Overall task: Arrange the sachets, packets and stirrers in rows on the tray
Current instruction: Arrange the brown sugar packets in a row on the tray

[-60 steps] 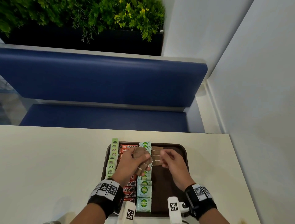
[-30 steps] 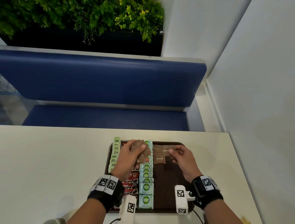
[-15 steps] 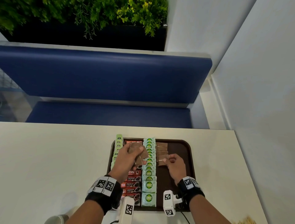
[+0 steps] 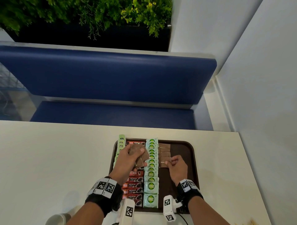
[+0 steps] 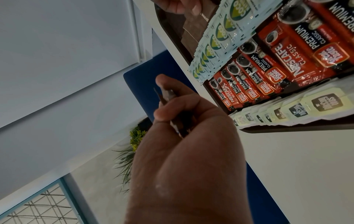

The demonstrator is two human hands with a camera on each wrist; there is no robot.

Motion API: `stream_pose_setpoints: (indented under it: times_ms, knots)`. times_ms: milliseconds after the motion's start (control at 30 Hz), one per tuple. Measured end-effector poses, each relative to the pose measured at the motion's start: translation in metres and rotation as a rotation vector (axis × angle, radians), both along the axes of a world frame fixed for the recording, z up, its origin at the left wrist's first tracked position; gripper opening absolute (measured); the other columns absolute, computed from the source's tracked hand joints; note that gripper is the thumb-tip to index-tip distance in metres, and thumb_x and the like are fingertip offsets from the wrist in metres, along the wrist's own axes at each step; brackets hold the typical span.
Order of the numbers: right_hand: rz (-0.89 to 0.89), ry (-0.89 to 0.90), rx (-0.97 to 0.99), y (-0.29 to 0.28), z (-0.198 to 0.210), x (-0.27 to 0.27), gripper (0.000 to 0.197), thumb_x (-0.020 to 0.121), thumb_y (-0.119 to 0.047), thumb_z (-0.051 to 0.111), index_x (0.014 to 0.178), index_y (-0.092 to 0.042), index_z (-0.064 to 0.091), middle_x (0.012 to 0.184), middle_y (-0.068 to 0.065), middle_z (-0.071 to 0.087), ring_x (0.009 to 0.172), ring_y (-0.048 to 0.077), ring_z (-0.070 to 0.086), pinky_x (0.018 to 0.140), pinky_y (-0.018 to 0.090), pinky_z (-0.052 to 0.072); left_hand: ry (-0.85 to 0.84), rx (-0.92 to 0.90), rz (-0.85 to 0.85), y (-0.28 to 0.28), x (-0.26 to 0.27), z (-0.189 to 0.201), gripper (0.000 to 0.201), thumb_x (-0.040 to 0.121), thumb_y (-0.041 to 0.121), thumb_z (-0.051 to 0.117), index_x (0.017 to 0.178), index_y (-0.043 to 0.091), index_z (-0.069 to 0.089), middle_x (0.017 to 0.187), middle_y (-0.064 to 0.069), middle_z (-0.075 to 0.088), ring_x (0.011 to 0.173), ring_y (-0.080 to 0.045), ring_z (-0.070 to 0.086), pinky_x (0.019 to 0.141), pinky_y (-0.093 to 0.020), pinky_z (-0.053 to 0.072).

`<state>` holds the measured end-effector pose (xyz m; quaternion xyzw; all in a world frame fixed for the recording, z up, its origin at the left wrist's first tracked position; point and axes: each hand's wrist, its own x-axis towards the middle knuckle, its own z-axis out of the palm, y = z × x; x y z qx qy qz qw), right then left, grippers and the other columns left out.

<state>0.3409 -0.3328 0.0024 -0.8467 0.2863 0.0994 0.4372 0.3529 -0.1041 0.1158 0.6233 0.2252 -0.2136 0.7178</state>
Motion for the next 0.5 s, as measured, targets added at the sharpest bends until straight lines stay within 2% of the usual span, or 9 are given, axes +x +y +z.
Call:
stream_pose_setpoints:
  times_ms: [100,200,333,433,500]
  knots:
    - [0.003,0.006,-0.005,0.001,-0.002,0.001,0.025,0.087,-0.012,0.084,0.098,-0.01,0.061,0.083,0.003,0.064,0.071,0.006,0.058,0.06,0.005,0.042,0.009,-0.014,0.01,0.001,-0.001,0.0,0.032,0.102,0.028,0.073,0.131,0.016,0.064,0.105,-0.014,0.083,0.07,-0.026,0.079,0.044,-0.026,0.046]
    - [0.001,-0.008,-0.032,0.001,-0.001,0.0,0.031,0.086,-0.017,0.086,0.1,-0.013,0.06,0.088,0.004,0.064,0.076,0.013,0.06,0.06,0.01,0.039,0.018,-0.019,0.013,0.002,-0.001,0.001,0.031,0.102,0.028,0.073,0.13,0.017,0.065,0.105,-0.014,0.083,0.075,-0.03,0.079,0.046,-0.026,0.046]
    - [-0.057,-0.05,-0.063,0.002,0.008,-0.002,0.032,0.089,-0.025,0.084,0.107,-0.014,0.059,0.107,0.008,0.058,0.089,0.02,0.06,0.076,0.027,0.042,0.016,-0.035,0.0,0.001,0.0,0.005,0.031,0.104,0.029,0.07,0.131,0.014,0.064,0.106,-0.015,0.082,0.077,-0.033,0.079,0.043,-0.025,0.046]
    - [-0.138,-0.17,0.066,0.01,0.036,-0.006,0.023,0.093,-0.031,0.079,0.103,-0.022,0.06,0.108,0.005,0.062,0.094,0.019,0.064,0.08,0.03,0.05,0.071,-0.134,0.002,-0.002,0.003,0.007,0.028,0.11,0.025,0.058,0.135,0.012,0.059,0.115,-0.023,0.078,0.095,-0.048,0.078,0.046,-0.03,0.052]
    - [-0.126,-0.249,0.223,0.018,0.067,-0.012,0.023,0.092,-0.038,0.079,0.102,-0.025,0.062,0.103,0.001,0.066,0.091,0.012,0.065,0.081,0.028,0.053,0.087,-0.213,0.011,-0.006,0.003,0.01,0.027,0.111,0.017,0.051,0.136,0.008,0.058,0.121,-0.028,0.074,0.102,-0.05,0.077,0.054,-0.036,0.06]
